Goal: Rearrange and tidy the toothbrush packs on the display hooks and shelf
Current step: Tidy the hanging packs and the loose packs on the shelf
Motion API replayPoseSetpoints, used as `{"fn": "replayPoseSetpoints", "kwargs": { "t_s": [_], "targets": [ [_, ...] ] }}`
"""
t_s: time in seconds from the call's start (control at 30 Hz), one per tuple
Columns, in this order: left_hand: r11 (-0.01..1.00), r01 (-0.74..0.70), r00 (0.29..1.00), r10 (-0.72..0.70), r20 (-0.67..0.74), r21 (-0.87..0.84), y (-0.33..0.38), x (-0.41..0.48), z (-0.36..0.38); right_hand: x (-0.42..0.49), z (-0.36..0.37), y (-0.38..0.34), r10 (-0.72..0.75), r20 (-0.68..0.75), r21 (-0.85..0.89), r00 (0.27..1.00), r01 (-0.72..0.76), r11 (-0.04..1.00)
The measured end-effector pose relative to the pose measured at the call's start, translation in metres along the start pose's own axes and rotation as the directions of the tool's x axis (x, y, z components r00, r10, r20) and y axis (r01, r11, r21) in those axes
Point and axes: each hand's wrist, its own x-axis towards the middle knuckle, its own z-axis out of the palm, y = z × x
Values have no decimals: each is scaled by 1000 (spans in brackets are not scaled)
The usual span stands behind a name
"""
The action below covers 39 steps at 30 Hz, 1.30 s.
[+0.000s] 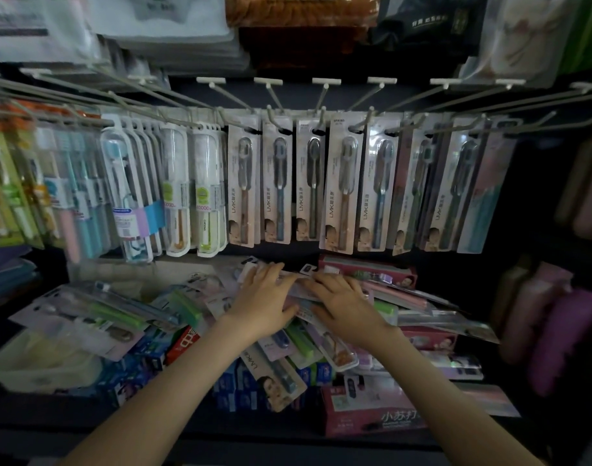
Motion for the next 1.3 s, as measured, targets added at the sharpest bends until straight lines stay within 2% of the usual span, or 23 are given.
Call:
{"fn": "replayPoseSetpoints", "kwargs": {
  "t_s": [0.33,0.43,0.53,0.6,0.67,0.73,0.83,0.93,1.03,1.1,1.2,1.3],
  "targets": [
    [1000,-2,999,1,-42,-18,1,-7,-1,2,12,0,-72,-78,8,994,73,997],
    [1000,-11,996,10,-92,-11,5,-9,-8,3,8,-2,-82,-115,-18,990,80,997],
    [999,-29,962,18,-274,-37,7,-2,-18,12,-9,-1,-41,-339,-64,940,20,998],
    [999,-46,888,52,-457,26,6,13,-28,27,-28,7,14,-479,-86,878,-63,994],
    [996,-37,802,80,-592,85,3,35,-40,45,-48,13,56,-544,-116,837,-142,983],
    [989,-29,779,111,-617,142,4,55,-53,63,-63,18,24,-540,-241,841,-182,953],
    [954,21,804,162,-572,300,5,81,-60,83,-66,29,-55,-488,-428,871,-184,885],
    [894,67,864,171,-474,444,-2,99,-54,93,-60,45,-67,-472,-500,879,-204,841],
    [783,153,895,149,-420,603,-4,108,-51,92,-57,59,-105,-492,-542,864,-209,814],
    [698,153,916,165,-366,699,1,116,-49,90,-58,68,-152,-500,-577,853,-198,792],
    [642,176,929,143,-342,746,9,130,-48,90,-58,79,-189,-503,-599,843,-182,780],
    [632,174,936,133,-327,756,16,134,-52,90,-59,85,-209,-500,-589,840,-153,794]
  ]
}}
